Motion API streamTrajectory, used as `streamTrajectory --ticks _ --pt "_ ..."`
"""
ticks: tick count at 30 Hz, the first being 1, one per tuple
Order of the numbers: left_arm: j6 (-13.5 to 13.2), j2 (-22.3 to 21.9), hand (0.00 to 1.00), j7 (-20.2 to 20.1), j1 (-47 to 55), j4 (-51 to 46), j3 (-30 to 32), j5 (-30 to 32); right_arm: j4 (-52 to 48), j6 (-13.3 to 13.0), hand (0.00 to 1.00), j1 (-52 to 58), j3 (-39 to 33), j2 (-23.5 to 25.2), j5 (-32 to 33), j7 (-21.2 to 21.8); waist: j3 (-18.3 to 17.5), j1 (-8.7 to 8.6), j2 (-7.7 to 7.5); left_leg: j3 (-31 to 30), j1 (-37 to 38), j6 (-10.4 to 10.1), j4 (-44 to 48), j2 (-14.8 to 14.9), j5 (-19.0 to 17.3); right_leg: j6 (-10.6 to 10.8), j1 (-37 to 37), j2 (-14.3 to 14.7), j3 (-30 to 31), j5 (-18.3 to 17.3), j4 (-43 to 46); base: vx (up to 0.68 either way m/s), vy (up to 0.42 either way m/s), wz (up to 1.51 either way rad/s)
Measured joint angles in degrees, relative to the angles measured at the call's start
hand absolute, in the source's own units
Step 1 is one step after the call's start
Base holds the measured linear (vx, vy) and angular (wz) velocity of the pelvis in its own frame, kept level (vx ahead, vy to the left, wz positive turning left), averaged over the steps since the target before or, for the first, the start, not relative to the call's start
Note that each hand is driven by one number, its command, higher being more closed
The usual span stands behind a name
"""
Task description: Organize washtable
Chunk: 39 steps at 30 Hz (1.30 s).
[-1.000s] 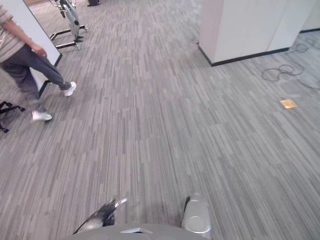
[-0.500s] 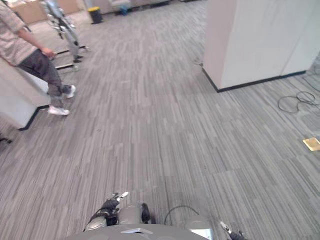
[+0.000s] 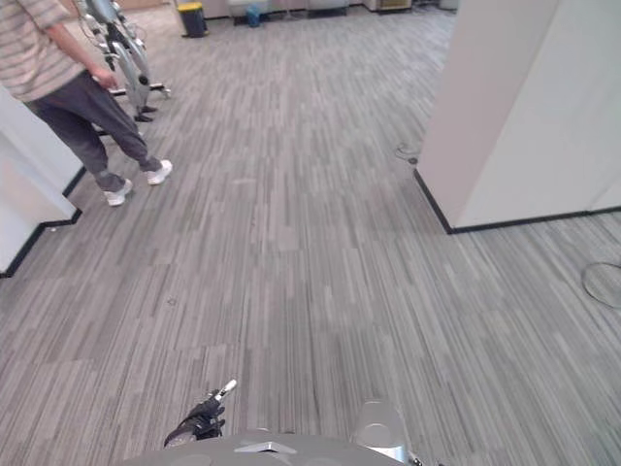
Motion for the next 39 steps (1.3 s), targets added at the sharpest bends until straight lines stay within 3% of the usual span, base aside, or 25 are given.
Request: streamTrajectory --ticks 1,2,3,6,7,14,19,24,26,28,29,30,31,32,34,36,38,39 --pt "-0.01 -0.01 0.0 0.05 -0.09 -0.17 0.49 0.75 0.0 0.13 0.0 0.28 -0.03 0.28 -0.02 -0.01 -0.09 -0.05 -1.14 -0.59 -0.1 -0.69 1.5 -0.09 -1.41 0.21 0.32 -0.07 0.84 4.91 -1.13 0.37 -0.391 0.46" --pt "0.2 -0.26 0.0 0.23 -0.42 0.22 1.64 1.49 -0.03 0.16 0.0 0.68 -0.04 0.46 -0.02 -0.01 -0.4 -0.16 0.06 -0.77 -0.15 -2.23 3.7 0.94 -2.99 -0.34 1.17 0.66 0.84 8.07 -0.67 0.42 -0.353 0.35" --pt "0.57 -1.99 0.0 0.11 -0.34 -0.05 2.86 2.89 -0.42 0.03 0.0 0.71 -0.17 -0.28 0.04 -0.2 -0.84 -0.01 2.0 1.82 -0.17 -3.51 5.58 2.93 -3.58 -1.37 1.74 1.7 -0.59 6.33 0.89 0.5 -0.367 0.35" --pt "0.87 -2.19 0.0 0.07 -0.34 0.12 2.86 5.87 -0.59 0.07 0.0 0.6 0.17 -0.95 -0.16 -0.18 -0.84 -0.32 2.23 4.48 1.11 -7.07 7.31 4.8 -1.3 -2.77 4.94 2.04 -2.02 4.27 2.55 0.31 -0.209 0.32" --pt "1.02 -0.19 0.0 1.15 -1.67 2.3 -2.38 8.06 -0.1 0.05 0.0 -0.22 6.19 -2.78 -0.06 -0.24 -2.06 -0.69 0.48 5.87 -0.07 -4.71 -3.91 2.5 1.91 -0.48 3.71 2.03 -1.24 4.24 -2.54 0.11 -0.073 0.23" --pt "1.04 0.13 0.0 1.09 -1.67 2.32 -2.38 8.16 -0.06 0.17 0.0 -0.19 5.62 -2.69 -0.06 -0.04 -2.25 -1.22 0.71 6.24 0.37 -4.81 -5.71 2.91 2.1 -0.51 4.74 2.43 -1.8 4.54 -4.81 0.0 0.0 0.01" --pt "1.63 0.22 0.0 0.26 -1.33 2.35 -2.47 11.39 0.06 1.53 0.0 0.14 4.03 -2.48 0.0 0.72 -4.74 -1.42 1.68 7.79 0.99 -5.21 -10.67 3.98 3.83 -0.62 7.03 4.04 -2.35 8.79 -13.24 0.08 0.0 -0.08" --pt "2.4 1.22 0.0 -0.88 -1.72 2.33 -2.35 14.14 0.14 2.68 0.0 -0.38 2.2 -2.06 0.09 2.63 -5.61 -1.49 1.08 7.75 0.92 -5.95 -11.37 5.23 3.67 -0.79 8.05 5.08 -4.22 9.08 -15.7 0.14 -0.054 0.07" --pt "2.57 2.11 0.0 -1.21 -1.71 2.15 -1.86 14.8 0.16 2.67 0.0 -0.8 1.92 -2.22 0.08 2.66 -5.49 -1.43 1.06 7.89 -2.19 -6.76 -3.48 7.02 -1.01 -1.61 7.75 6.01 -4.38 6.89 -14.02 0.15 -0.082 0.03" --pt "3.09 2.5 0.0 -1.27 -1.55 0.93 1.15 14.72 2.68 2.86 0.0 -1.69 1.55 -2.19 0.15 3.13 -4.99 -1.53 0.57 11.78 -12.51 -7.37 21.78 12.1 -4.79 -1.96 8.36 6.1 -5.13 4.47 -11.67 0.07 -0.009 0.15" --pt "3.28 2.16 0.0 -1.23 -1.8 -0.1 2.12 14.72 2.84 3.13 0.0 -1.87 1.46 -2.49 0.17 3.39 -4.31 -1.49 0.87 12.38 -14.73 -6.67 27.99 14.06 -4.33 -2.2 9.46 6.63 -5.52 4.06 -11.39 -0.07 0.012 0.19" --pt "3.32 1.46 0.0 -1.27 -1.62 -1.05 3.37 14.69 3.19 3.33 0.0 -2.32 1.31 -3.3 0.21 3.74 -2.58 -1.4 2.18 11.56 -17.57 -5.93 36.19 16.63 -2.48 -2.46 11.63 7.49 -6.2 3.17 -11.12 -0.08 0.023 0.25" --pt "2.84 0.34 0.0 -1.18 -1.82 -2.09 4.79 13.77 3.69 3.52 0.0 -3.6 0.12 -3.98 0.53 3.86 -1.07 -1.47 2.13 7.89 -21.67 -6.86 45.12 16.82 -0.3 -3.12 14.03 6.53 -6.56 1.48 -10.67 -0.09 0.043 0.27" --pt "2.59 0.13 0.0 -1.26 -2.04 -2.18 4.84 13.26 3.71 3.57 0.0 -3.99 -0.53 -4.19 0.7 3.74 -1.01 -1.44 2.26 7.46 -22.89 -7.06 45.83 16.43 -1.9 -3.13 14.53 6.03 -6.73 1.35 -10.9 -0.08 0.061 0.24" --pt "1.43 0.16 0.0 -1.03 -2.23 -2.43 5.16 11.44 4.03 3.74 0.0 -4.79 -1.95 -5.22 1.78 3.64 -0.89 -1.31 2.15 8.05 -26.34 -6.55 42.02 15.79 -4.59 -3.27 15.4 4.5 -6.95 1.01 -12.53 -0.2 0.12 0.08" --pt "1.14 0.47 0.0 -0.46 -2.12 -2.5 6.74 11.26 3.71 3.53 0.0 -6.9 -3.62 -5.29 2.2 3.71 -0.7 -1.12 1.74 8.3 -28.36 -5.89 31.71 15.93 -4.6 -2.07 15.55 2.86 -6.09 0.01 -13.81 -0.28 0.137 -0.13" --pt "1.61 0.28 0.0 -0.26 -1.87 -2.27 8.01 9.64 3.51 3.38 0.0 -7.88 -3.33 -5.29 2.19 3.83 -0.41 -1.23 1.68 6.07 -29.01 -6.64 16.82 15.87 -1.89 0.67 16.44 0.79 -5.87 -2.17 -13.43 -0.18 0.177 -0.03" --pt "1.61 0.31 0.0 -0.2 -1.77 -2.28 8.29 9.29 3.52 3.36 0.0 -7.95 -2.7 -5.23 2.18 3.9 -0.41 -1.08 1.57 4.82 -29.56 -7.38 14.76 15.85 0.94 2.61 17.37 -0.59 -6.1 -3.88 -13.03 0.1 0.222 0.07"
